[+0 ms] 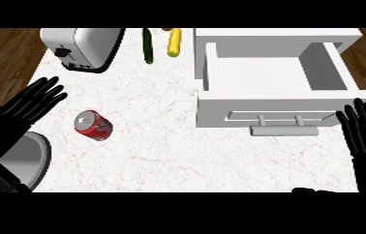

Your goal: Pick up the can, place it into the drawer and close the drawer

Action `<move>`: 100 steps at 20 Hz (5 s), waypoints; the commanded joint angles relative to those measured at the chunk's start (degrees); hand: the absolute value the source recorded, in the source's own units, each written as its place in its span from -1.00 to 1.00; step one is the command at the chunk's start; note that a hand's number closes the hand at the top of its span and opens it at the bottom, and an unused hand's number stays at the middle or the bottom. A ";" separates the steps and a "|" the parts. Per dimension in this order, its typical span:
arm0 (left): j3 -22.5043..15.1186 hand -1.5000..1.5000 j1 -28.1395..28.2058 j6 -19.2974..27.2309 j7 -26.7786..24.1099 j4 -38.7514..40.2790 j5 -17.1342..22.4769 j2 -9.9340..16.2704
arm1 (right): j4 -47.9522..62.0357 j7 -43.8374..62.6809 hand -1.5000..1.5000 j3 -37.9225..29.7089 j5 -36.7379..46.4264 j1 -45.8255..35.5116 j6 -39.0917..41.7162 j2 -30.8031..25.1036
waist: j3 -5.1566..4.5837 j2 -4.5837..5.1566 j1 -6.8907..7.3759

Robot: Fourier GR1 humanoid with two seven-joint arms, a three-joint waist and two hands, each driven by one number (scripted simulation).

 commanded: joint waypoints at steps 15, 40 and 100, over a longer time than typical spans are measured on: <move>0.14 -1.00 -5.19 -2.29 -21.52 22.36 -22.96 -4.48 | 2.55 -2.13 -1.00 -0.58 2.35 -0.22 2.75 2.06 | -0.01 0.07 -0.01; -2.39 -1.00 -14.18 0.97 -47.45 55.48 -37.47 0.08 | 2.93 -1.30 -1.00 -6.33 -0.17 -4.02 5.48 0.44 | -0.05 0.18 -0.23; 0.47 1.00 -26.39 16.65 -49.49 73.06 -31.67 -8.92 | -5.53 -1.99 -1.00 -7.61 -4.27 6.48 9.47 4.86 | 0.06 -0.24 0.03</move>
